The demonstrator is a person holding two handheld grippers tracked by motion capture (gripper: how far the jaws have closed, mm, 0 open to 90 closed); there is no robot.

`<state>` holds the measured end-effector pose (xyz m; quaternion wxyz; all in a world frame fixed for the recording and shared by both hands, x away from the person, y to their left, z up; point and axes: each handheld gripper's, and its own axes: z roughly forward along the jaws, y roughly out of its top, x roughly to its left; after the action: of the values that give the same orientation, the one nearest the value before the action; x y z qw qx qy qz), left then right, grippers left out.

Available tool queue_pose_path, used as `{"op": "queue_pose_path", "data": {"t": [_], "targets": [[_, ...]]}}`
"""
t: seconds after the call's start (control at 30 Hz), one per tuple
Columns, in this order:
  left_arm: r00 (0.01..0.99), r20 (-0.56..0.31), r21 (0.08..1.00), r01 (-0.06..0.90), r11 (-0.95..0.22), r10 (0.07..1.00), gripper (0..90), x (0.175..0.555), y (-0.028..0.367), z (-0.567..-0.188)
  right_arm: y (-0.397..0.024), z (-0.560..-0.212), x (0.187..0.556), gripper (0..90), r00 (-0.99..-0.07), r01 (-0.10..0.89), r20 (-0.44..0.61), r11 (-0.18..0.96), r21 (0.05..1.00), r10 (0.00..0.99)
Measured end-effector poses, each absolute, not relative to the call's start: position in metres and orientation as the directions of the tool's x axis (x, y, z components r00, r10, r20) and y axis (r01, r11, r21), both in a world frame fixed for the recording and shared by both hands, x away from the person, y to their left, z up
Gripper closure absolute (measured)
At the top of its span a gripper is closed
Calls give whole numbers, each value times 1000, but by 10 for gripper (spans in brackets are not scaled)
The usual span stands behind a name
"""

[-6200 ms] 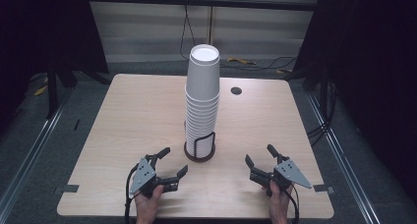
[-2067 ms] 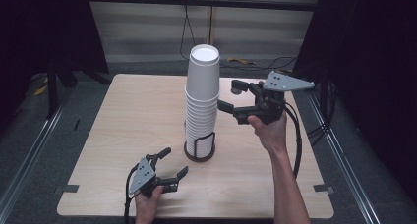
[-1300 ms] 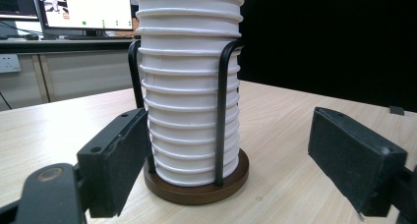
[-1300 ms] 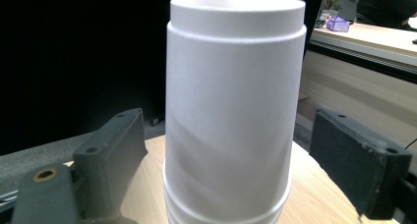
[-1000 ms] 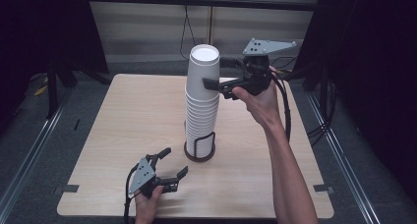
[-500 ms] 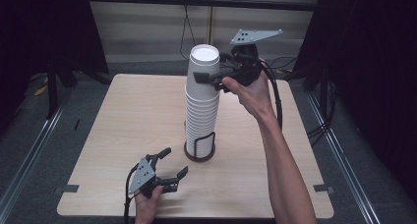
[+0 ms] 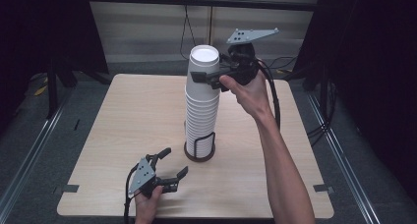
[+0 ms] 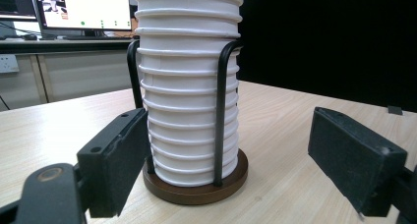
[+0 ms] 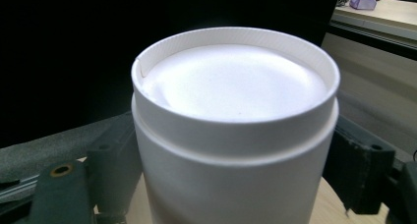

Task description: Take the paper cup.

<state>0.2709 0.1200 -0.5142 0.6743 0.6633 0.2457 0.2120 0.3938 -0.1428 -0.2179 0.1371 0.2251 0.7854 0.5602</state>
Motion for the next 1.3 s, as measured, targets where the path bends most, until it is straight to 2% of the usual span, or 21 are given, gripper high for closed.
{"op": "queue_pose_path", "data": {"t": [1.3], "targets": [[786,-43,999,35,25,616,157,271,121,-514,-153,-200,385,206,-870,120,50,113,986,490]]}}
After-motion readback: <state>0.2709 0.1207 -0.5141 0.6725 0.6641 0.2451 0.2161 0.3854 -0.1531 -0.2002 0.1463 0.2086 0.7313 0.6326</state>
